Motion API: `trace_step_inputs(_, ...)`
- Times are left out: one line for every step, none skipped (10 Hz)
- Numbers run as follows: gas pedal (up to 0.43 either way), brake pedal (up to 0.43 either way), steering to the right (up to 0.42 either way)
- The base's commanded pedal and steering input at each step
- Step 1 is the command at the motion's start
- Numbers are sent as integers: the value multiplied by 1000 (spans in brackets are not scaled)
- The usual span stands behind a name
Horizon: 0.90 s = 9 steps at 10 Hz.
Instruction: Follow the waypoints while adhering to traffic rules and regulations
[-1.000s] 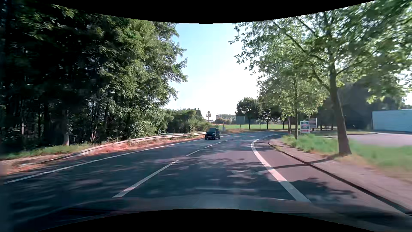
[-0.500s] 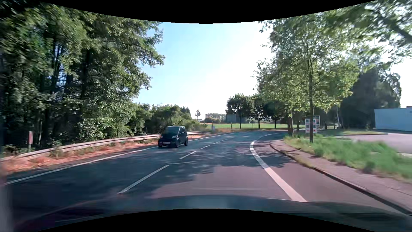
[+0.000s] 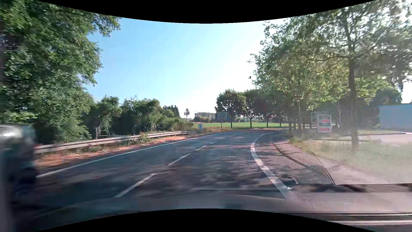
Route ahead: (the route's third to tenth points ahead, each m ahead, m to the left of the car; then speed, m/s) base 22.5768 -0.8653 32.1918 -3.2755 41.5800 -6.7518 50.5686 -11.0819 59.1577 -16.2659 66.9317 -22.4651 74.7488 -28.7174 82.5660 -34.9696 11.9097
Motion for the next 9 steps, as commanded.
trace_step_inputs(47,0,40)
trace_step_inputs(47,0,40)
trace_step_inputs(59,0,42)
trace_step_inputs(59,0,44)
trace_step_inputs(59,0,46)
trace_step_inputs(59,0,48)
trace_step_inputs(59,0,50)
trace_step_inputs(59,0,50)
trace_step_inputs(59,0,50)
